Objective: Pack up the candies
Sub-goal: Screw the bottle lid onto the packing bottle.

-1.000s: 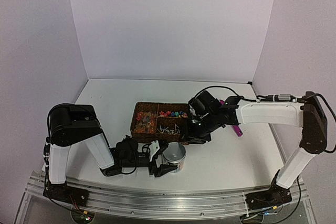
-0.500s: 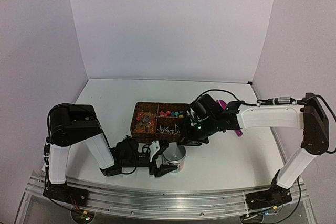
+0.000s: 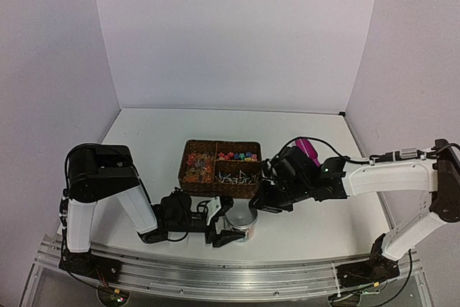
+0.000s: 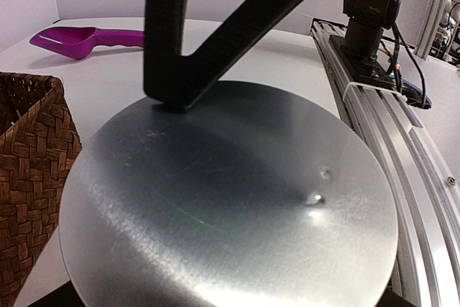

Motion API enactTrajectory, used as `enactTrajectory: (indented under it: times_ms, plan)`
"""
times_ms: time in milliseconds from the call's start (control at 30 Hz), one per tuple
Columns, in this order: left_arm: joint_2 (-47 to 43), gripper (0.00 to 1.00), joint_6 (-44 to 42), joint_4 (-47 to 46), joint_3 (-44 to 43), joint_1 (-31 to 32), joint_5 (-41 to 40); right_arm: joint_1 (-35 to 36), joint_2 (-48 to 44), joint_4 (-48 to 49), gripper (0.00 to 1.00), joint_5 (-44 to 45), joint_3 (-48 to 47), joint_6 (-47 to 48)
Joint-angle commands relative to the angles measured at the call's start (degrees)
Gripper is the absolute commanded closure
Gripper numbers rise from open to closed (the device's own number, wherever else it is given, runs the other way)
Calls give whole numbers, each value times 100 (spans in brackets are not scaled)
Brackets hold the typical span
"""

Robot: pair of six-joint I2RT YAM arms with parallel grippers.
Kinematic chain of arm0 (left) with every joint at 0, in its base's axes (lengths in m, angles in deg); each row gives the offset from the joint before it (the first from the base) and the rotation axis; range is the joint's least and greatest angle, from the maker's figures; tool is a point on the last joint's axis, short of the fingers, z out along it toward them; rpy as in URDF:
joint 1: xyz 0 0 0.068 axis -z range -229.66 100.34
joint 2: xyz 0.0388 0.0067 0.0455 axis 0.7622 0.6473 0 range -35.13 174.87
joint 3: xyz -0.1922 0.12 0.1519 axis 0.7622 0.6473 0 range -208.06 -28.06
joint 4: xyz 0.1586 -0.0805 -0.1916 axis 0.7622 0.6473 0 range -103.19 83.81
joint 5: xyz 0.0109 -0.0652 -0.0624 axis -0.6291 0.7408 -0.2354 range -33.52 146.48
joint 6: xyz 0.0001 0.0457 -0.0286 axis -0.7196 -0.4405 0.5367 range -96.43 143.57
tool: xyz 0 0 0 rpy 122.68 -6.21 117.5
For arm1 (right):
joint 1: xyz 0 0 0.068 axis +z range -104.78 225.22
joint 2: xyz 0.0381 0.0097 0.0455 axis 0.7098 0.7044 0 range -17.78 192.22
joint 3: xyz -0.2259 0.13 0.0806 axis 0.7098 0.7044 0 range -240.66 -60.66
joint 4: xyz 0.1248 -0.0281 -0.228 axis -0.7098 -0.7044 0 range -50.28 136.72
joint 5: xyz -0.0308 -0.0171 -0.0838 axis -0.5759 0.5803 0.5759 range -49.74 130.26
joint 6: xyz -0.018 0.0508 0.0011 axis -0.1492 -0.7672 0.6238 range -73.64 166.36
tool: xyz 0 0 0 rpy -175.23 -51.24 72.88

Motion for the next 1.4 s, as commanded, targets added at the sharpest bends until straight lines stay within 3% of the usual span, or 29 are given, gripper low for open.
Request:
enactTrajectory:
  times_ms: [0,200,700,1167,1367]
  plan:
    - [38,27,450,365,-202,-224,-894,399,-307,-550,85,-367,432,-753]
    - [70,27,341,331,-220,-227,-812,780,-170,-169,92,-357,438,-1235]
    - [82,27,293,276,-228,-312,-689,1636,-282,49,89,-304,682,-2562]
    - [100,27,269,217,-246,-319,-545,2093,-256,146,83,-310,431,-3076]
    - [95,27,269,212,-230,-323,-474,2155,-338,174,73,-540,245,-2958]
